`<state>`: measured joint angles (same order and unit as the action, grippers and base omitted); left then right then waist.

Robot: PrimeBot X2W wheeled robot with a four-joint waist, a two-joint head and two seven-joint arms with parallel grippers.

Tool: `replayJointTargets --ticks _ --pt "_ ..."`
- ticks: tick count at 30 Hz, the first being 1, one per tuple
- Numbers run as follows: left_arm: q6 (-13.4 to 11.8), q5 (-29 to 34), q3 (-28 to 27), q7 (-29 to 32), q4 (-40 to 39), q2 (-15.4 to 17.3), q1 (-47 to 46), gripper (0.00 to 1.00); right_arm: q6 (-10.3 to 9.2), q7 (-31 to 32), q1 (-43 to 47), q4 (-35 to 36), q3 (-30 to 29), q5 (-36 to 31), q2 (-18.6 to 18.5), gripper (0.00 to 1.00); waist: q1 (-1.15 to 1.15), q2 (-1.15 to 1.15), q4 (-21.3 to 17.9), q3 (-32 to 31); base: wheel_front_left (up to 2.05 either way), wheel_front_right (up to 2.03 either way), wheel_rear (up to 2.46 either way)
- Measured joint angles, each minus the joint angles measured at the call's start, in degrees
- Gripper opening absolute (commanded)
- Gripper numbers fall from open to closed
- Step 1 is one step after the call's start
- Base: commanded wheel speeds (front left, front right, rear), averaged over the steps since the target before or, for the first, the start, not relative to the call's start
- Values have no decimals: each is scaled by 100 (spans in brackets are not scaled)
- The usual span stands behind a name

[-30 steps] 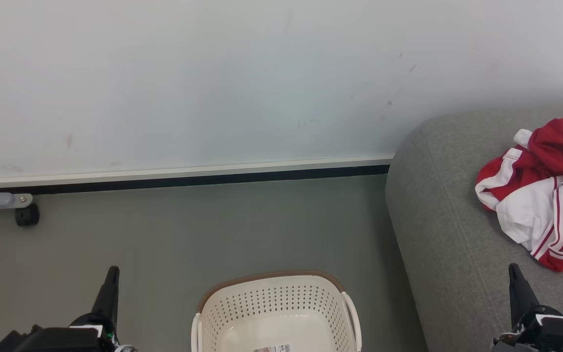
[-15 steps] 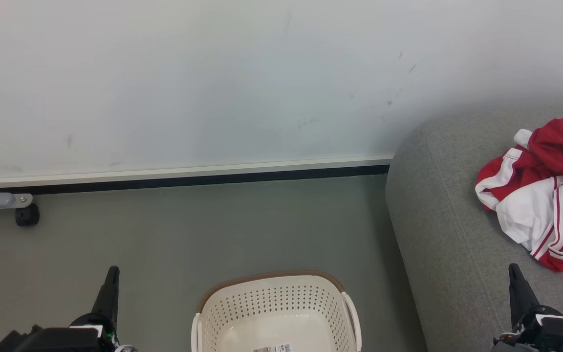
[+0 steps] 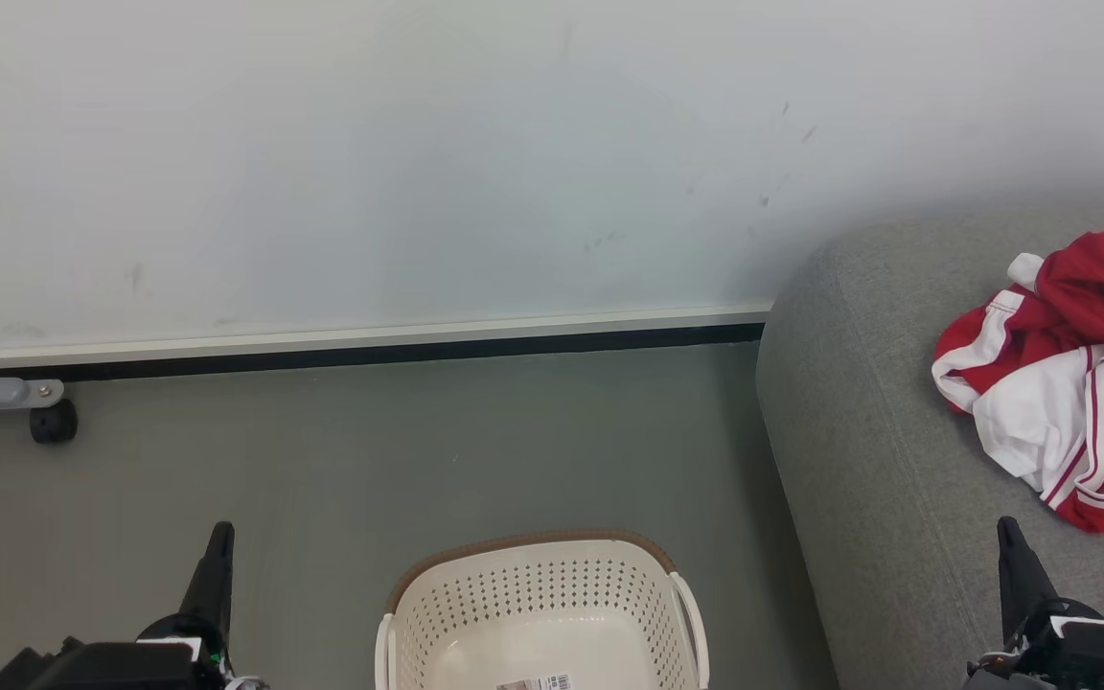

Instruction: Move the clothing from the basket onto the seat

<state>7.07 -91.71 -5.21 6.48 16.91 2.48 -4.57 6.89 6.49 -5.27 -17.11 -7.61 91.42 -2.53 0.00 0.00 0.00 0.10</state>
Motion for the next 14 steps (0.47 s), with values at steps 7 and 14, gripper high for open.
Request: replayJointTargets --ticks 7,14 --pt "0 0 0 0 1 0 0 0 0 0 0 0 0 0 0 0 0 0 0 0 0 0 0" --pt "0 0 0 0 1 -1 0 0 0 0 0 0 0 0 1 0 0 0 0 0 0 0 0"
